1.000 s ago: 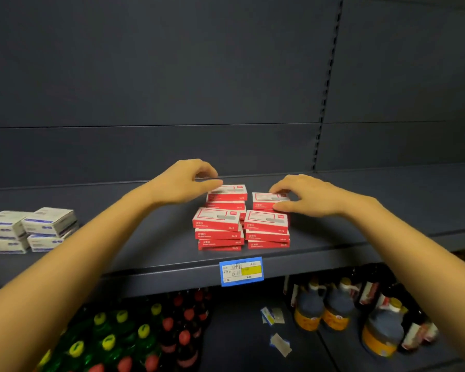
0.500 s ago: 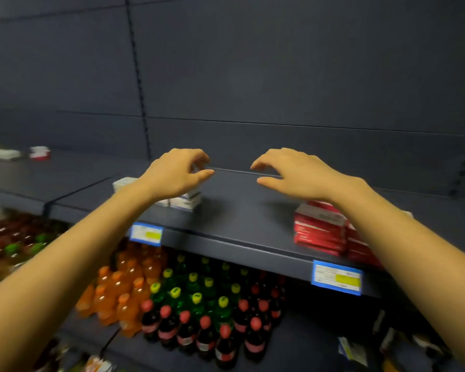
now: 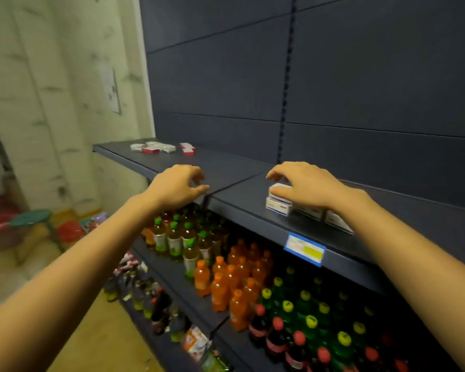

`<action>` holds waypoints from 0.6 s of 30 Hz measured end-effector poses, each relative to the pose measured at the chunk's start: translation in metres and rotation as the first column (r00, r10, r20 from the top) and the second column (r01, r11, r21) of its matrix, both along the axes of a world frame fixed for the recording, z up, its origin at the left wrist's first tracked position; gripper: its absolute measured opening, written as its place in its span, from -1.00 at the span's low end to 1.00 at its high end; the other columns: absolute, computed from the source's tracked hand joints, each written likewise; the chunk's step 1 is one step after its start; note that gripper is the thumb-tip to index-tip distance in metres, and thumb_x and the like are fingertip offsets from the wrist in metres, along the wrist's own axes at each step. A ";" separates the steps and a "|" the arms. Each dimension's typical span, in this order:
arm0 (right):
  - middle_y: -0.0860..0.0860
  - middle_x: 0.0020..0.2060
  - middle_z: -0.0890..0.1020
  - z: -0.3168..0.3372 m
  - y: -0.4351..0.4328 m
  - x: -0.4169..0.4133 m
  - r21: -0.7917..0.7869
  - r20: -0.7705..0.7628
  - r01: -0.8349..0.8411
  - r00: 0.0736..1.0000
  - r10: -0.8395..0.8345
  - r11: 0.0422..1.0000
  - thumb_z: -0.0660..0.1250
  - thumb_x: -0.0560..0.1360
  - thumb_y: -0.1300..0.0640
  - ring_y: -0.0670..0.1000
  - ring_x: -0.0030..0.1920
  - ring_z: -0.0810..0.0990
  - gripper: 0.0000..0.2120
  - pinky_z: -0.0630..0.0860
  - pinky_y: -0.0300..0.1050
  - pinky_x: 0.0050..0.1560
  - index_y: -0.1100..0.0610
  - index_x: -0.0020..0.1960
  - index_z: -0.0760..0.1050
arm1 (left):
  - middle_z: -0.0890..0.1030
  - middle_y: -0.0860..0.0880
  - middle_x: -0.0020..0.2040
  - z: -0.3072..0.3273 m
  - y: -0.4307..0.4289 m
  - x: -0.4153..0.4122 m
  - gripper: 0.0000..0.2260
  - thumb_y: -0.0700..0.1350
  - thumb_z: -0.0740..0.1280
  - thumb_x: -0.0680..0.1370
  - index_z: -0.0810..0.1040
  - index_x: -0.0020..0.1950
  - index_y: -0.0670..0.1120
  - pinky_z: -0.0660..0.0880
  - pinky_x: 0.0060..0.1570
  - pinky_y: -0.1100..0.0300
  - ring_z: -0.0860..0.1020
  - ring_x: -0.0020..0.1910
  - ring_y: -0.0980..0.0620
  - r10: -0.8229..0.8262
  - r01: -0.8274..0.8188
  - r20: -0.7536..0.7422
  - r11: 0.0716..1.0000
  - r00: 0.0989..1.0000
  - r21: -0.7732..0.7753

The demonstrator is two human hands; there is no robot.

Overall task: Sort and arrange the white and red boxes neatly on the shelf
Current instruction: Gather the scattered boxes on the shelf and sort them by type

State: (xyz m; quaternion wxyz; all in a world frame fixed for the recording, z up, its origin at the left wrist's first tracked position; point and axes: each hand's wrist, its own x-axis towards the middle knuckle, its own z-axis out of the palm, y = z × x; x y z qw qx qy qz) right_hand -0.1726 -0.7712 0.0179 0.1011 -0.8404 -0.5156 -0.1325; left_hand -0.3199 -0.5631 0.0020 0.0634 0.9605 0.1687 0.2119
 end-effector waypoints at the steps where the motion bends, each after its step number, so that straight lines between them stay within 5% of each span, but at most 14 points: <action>1: -0.07 0.22 0.51 -0.001 0.018 -0.001 0.004 -0.013 -0.003 1.000 0.003 1.000 0.21 0.53 -0.07 -0.01 0.18 0.48 -0.66 0.46 -0.04 0.07 -0.03 0.28 0.39 | 0.58 -0.08 0.16 0.000 0.017 -0.002 -0.66 0.07 0.27 0.52 0.50 0.20 -0.10 0.47 0.04 0.06 0.54 0.08 -0.05 0.009 -0.009 -0.007 1.000 1.000 0.004; 18: -0.05 0.17 0.53 -0.021 0.282 0.004 -0.042 -0.081 0.088 0.993 -0.091 0.995 0.20 0.54 -0.07 -0.01 0.13 0.50 -0.67 0.44 -0.04 0.03 -0.01 0.26 0.41 | 0.58 -0.10 0.16 -0.019 0.270 -0.007 -0.69 0.04 0.25 0.54 0.49 0.19 -0.12 0.48 -0.04 0.15 0.56 0.07 -0.02 0.017 -0.018 -0.031 0.999 0.999 -0.030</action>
